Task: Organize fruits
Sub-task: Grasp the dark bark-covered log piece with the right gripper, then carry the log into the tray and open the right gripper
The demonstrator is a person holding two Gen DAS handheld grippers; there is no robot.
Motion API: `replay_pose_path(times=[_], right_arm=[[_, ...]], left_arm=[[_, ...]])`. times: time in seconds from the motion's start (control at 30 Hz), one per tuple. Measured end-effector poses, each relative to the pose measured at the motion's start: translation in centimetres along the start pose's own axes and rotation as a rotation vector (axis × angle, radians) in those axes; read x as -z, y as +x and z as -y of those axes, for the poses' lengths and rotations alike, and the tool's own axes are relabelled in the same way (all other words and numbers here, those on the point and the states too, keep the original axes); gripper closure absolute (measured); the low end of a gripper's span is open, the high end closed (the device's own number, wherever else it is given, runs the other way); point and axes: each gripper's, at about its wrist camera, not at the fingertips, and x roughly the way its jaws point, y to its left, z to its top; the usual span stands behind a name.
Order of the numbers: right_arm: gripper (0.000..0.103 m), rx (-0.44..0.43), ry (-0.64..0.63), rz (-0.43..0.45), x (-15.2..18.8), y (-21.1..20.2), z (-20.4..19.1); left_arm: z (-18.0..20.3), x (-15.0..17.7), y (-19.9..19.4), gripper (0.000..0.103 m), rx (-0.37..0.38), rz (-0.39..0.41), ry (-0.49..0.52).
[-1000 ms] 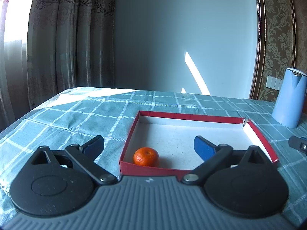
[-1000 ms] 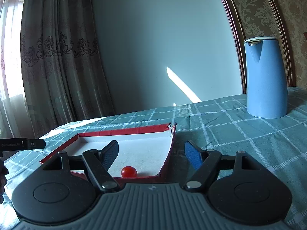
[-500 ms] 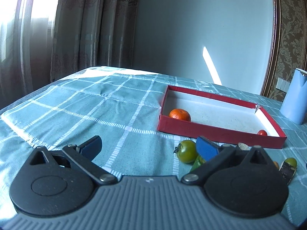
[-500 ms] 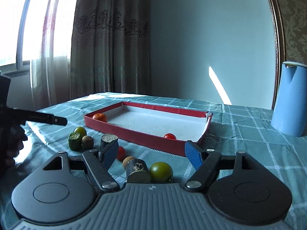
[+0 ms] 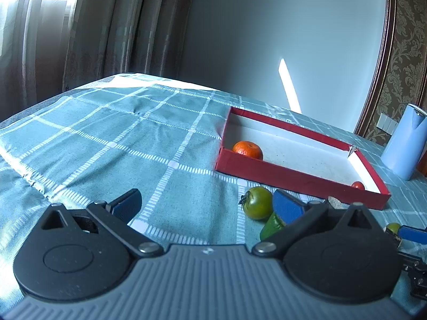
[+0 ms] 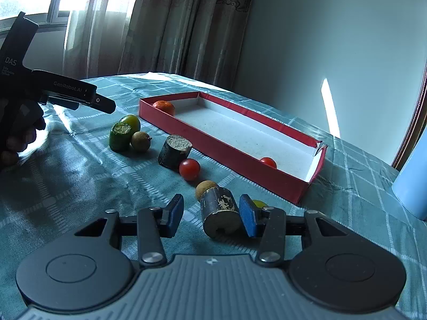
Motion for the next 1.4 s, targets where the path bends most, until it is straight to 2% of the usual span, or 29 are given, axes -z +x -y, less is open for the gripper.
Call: replay_pose_path(times=[0.4, 0.53, 0.6, 0.67, 0.83, 1.0, 1.13, 1.3, 1.4], right_arm=[[0.06, 0.057, -0.087, -0.023, -0.2, 1.0, -0.9], [0.063, 0.1, -0.159, -0.035, 0.0, 1.3, -1.9], [0.069, 0.138, -0.194, -0.038, 0.1, 1.4, -2.5], [0.07, 0.15, -0.219, -0.04, 0.2, 1.4, -2.9], [0.07, 0.156, -0.202, -0.013, 0.0, 1.0, -2.7], [0.07, 0.136, -0.116, 0.073, -1.4, -0.7, -1.5], [0.07, 0.138, 0.062, 0.123, -3.6, 0.0, 2.5], [0.07, 0.122, 0.324, 0.101, -5.1, 3.6, 8.5], [0.07, 0.118, 0.411, 0.073, -5.0, 5.5, 10.7]], left_arm=[[-0.1, 0.0, -0.1, 0.0, -0.007, 0.003, -0.009], [-0.1, 0.0, -0.2, 0.0, -0.007, 0.003, -0.011], [-0.1, 0.0, -0.2, 0.0, -0.007, 0.004, -0.012], [-0.1, 0.0, -0.2, 0.0, -0.008, 0.004, -0.013], [-0.2, 0.1, -0.2, 0.0, -0.004, 0.003, -0.022], [-0.2, 0.1, -0.1, 0.0, -0.001, 0.002, -0.021], [-0.2, 0.0, -0.1, 0.0, 0.0, 0.001, -0.021], [-0.1, 0.0, 0.0, 0.0, -0.003, -0.003, -0.023], [-0.1, 0.0, 0.1, 0.0, -0.002, -0.007, -0.022]])
